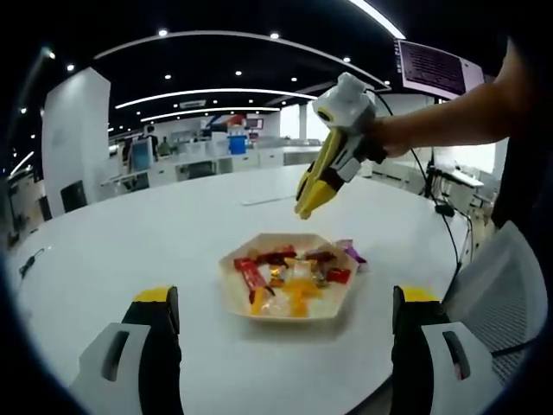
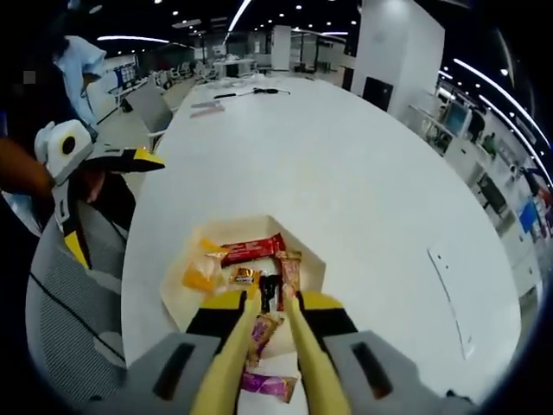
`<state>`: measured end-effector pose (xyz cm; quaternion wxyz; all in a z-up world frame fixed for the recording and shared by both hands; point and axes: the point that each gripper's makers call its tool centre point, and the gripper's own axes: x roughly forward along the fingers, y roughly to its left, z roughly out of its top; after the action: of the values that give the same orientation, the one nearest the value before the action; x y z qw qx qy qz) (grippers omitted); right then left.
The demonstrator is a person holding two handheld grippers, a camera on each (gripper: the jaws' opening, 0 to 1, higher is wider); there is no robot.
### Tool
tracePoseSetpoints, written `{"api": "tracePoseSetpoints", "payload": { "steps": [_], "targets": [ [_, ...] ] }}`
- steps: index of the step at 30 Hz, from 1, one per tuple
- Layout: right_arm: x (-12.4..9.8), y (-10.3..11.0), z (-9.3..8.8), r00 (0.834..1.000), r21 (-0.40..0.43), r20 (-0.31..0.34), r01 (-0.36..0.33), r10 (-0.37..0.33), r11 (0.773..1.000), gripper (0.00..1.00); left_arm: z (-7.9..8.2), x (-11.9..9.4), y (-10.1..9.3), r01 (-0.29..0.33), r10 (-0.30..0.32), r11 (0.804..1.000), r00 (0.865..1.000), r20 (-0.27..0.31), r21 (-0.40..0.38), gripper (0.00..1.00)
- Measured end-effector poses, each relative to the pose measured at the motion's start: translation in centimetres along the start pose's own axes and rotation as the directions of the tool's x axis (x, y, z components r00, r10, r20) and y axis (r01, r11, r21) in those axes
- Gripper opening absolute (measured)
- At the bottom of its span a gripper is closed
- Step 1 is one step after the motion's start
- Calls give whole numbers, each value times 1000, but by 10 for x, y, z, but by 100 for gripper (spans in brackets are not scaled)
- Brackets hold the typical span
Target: Place the target food into the container with the food tongs after gripping and lifting it, then release it inside without dropping or visibly crushing the food.
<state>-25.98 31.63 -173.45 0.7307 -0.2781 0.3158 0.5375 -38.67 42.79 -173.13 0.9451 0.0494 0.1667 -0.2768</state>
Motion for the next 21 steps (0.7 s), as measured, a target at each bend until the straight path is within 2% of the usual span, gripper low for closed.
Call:
{"api": "tracePoseSetpoints", "payload": {
  "steps": [12, 21],
  "targets": [
    [-18, -7, -10, 999, -19, 18, 33, -33, 999, 24, -1, 0, 0, 1, -1, 1000, 1000, -2, 0, 100],
    [-34, -8, -25, 998, -35, 53, 25, -23, 999, 26, -2, 1, 0, 3, -3, 1000, 1000, -7, 1, 100]
  ]
}}
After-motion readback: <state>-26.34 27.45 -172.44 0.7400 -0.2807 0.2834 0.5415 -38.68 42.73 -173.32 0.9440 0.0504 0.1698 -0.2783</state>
